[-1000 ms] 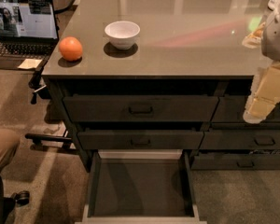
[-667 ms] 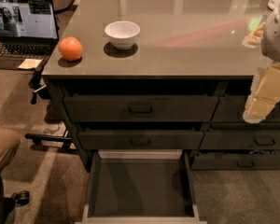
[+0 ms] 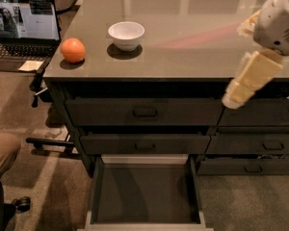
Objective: Place orange into bottom drawer
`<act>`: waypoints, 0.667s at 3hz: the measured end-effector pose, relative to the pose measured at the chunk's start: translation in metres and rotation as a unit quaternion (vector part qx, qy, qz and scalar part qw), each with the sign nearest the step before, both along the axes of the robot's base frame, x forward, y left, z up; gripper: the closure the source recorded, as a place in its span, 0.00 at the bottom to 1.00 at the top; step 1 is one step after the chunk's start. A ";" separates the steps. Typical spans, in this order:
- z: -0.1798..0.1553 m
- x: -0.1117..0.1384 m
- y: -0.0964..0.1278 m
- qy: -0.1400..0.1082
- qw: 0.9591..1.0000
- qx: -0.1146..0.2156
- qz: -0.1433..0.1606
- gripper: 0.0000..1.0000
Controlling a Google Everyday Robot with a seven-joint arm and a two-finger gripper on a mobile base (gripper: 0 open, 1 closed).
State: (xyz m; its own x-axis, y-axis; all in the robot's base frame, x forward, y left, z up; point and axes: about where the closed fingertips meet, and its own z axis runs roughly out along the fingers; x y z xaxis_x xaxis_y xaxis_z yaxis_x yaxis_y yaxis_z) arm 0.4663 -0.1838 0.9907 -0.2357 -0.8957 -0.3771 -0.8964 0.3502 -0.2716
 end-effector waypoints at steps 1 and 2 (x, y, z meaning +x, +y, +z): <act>0.008 0.022 0.037 -0.023 0.998 0.063 -0.015 0.00; 0.012 0.046 0.086 -0.032 0.994 0.107 -0.020 0.00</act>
Offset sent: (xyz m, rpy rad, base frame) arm 0.0778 0.1466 0.0154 0.3281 -0.0777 -0.0571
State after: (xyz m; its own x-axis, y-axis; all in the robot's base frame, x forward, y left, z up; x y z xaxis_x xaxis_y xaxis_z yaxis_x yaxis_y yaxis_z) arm 0.5123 -0.0982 1.0026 -0.2386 -0.7835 -0.5738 -0.8639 0.4411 -0.2431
